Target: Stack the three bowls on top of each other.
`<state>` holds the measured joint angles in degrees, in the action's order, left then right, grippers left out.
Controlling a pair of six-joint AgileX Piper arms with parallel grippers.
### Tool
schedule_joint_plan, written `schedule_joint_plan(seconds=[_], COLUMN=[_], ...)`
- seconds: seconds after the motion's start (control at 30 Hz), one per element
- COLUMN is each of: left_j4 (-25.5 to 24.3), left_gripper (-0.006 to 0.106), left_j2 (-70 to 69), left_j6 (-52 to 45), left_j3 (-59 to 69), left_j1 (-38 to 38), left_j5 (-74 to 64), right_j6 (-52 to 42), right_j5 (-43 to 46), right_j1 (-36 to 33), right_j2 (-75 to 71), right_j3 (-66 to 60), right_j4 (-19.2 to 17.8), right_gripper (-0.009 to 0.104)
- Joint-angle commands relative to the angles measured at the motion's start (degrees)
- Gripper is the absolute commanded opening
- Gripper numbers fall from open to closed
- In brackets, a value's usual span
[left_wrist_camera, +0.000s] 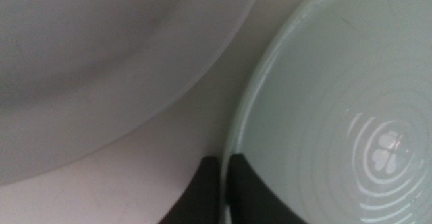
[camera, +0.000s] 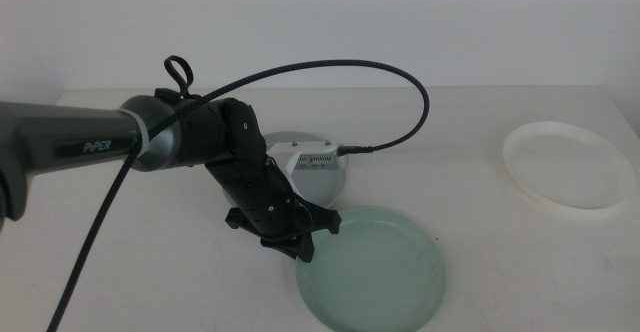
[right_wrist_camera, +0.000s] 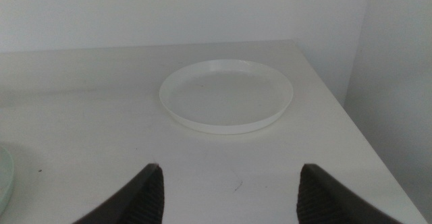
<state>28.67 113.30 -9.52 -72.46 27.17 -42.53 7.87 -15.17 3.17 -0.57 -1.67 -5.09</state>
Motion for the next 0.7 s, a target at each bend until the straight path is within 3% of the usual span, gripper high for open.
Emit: schedule_joint_plan(seconds=[0.0,0.17,0.3,0.4,0.5,0.67], left_j4=[1.9,1.8,0.1,-3.0,-9.5,-27.2], left_gripper=[0.017,0.065,0.093,0.098,0.098,0.098], left_j2=[-3.0,-3.9,-7.2,-11.6,-16.4,-21.7], left_j6=[0.2,-0.9,-1.1,-0.4,4.3,18.9], left_j3=[-1.3,-1.3,-2.4,-3.8,-4.9,-7.5], left_j1=[0.4,0.1,-0.3,-1.6,-3.3,-4.5], left_j5=[0.6,-0.8,-3.0,-4.8,-4.8,-1.9], right_j6=[-0.7,-0.7,-0.7,-0.7,-0.7,-0.7], right_j5=[4.4,4.4,4.4,4.4,4.4,4.4], right_j1=[-0.1,-0.1,-0.1,-0.1,-0.1,-0.1], right_j2=[-1.6,-1.6,-1.6,-1.6,-1.6,-1.6], right_j3=[0.4,0.4,0.4,0.4,0.4,0.4], right_j4=[-0.8,-0.8,-0.8,-0.8,-0.8,-0.8], right_gripper=[0.05,0.05,0.05,0.05,0.05,0.05])
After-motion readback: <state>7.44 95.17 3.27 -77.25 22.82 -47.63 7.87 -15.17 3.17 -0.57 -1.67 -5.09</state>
